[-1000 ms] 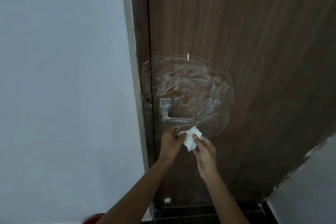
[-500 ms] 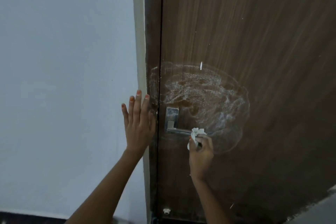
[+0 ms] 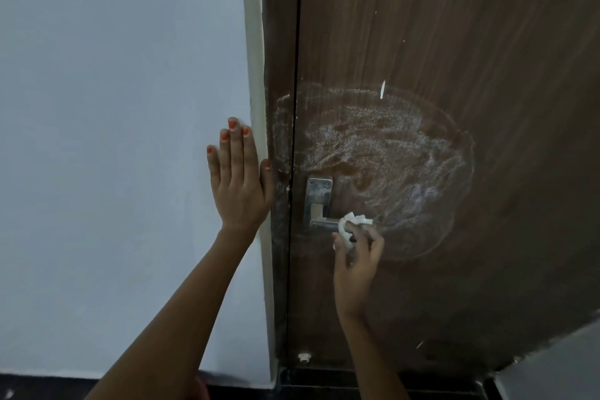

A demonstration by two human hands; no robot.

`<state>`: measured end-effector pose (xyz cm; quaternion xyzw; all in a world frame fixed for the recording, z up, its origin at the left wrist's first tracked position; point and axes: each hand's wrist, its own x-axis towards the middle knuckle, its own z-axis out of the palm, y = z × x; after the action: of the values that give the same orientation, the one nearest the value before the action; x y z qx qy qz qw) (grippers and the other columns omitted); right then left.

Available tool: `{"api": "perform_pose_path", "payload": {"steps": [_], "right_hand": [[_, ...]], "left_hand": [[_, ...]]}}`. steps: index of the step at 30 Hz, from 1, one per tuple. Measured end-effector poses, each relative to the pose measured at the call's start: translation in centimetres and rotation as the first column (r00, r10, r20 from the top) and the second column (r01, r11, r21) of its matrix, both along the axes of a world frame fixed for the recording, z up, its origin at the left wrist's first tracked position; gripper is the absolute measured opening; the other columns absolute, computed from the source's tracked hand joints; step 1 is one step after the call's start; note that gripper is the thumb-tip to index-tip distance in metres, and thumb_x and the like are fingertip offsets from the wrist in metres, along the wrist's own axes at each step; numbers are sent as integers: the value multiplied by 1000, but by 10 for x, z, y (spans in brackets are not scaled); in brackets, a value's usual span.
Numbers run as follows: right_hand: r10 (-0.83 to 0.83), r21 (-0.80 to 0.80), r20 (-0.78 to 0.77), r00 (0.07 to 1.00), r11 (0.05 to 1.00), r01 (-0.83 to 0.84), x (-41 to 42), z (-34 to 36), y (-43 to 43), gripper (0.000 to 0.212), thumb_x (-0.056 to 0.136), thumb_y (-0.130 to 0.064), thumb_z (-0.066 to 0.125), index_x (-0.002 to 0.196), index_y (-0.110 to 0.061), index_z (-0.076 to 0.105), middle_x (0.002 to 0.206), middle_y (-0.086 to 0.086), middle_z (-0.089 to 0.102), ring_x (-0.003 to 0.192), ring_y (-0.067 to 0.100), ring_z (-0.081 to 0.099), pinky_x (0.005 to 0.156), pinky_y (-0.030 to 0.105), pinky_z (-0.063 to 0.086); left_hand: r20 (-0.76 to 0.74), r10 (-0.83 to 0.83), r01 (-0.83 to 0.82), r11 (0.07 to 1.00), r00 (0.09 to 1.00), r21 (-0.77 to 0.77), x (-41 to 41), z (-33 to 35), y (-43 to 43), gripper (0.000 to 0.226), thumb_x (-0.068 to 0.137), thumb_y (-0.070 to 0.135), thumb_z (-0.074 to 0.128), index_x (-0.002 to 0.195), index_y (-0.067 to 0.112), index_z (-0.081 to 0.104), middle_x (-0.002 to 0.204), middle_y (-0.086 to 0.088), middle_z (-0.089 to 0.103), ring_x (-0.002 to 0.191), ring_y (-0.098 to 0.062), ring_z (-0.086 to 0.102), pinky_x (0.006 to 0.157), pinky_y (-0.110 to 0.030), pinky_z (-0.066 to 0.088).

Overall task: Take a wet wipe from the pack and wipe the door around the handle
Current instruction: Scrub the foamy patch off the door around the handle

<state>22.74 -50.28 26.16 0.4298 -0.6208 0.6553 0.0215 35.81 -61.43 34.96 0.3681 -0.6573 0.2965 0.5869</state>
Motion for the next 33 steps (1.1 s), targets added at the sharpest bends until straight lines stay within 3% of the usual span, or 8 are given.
{"api": "perform_pose_path", "payload": {"steps": [3,5,9,12,18,28,31,33], "right_hand": [[1,-11,-132,991,1000,-3,16,-3,-8,24,84,7,60,107,3,64,113,17,51,105,6,48,92,12,44],[-17,-21,-178,984,1000,13,22,-2,-15,22,82,11,61,102,5,66,108,15,55,102,11,52,90,21,48],[-86,-64,-292,953,995,71,21,-1,-19,19,86,-8,55,91,2,70,100,15,64,96,15,54,91,15,44],[-203,-94,-175,963,977,189,4,-6,-14,12,84,-3,59,89,-1,69,107,-3,57,100,15,48,87,15,43],[-306,-148,76,949,938,314,-9,-7,-15,21,81,16,58,93,1,66,107,7,52,105,28,53,92,11,41],[-132,-62,-316,940,991,118,36,-8,-23,18,78,5,60,91,-1,71,105,0,54,102,15,48,90,26,48],[-227,-49,-84,970,973,223,13,-12,-14,21,77,16,63,89,0,69,106,-4,50,99,24,54,83,30,53],[-271,-55,33,962,961,272,0,-12,-11,19,80,16,59,89,2,68,106,2,47,97,33,56,85,16,49]], "left_hand": [[-16,-25,24,999,1000,-35,1,-3,-4,54,105,27,20,151,17,-7,157,7,-14,145,-11,-5,119,-33,0],[-20,-40,39,998,999,-47,0,-4,-6,54,105,27,19,151,17,-6,157,7,-13,145,-11,-5,119,-33,1],[-37,-50,48,997,998,-66,-1,-6,-9,51,106,26,19,152,17,-3,158,6,-8,145,-11,-2,119,-33,3],[-66,-65,60,996,996,-71,-2,-8,-10,50,106,24,20,152,15,2,156,-10,18,145,-12,1,119,-34,5],[-36,-58,54,995,998,-85,-1,-10,-9,51,106,22,21,152,15,0,158,6,-7,145,-12,0,119,-34,5],[-55,-60,55,995,997,-84,-2,-8,-8,49,106,22,19,152,12,5,159,-1,-2,145,-12,0,119,-33,5],[-52,-68,63,993,996,-102,-2,-8,-8,49,106,22,20,152,14,2,155,-4,9,145,-12,1,119,-33,5],[-50,-64,58,993,997,-103,-2,-8,-8,49,106,22,20,152,14,1,156,0,3,145,-12,0,119,-33,5]]}}
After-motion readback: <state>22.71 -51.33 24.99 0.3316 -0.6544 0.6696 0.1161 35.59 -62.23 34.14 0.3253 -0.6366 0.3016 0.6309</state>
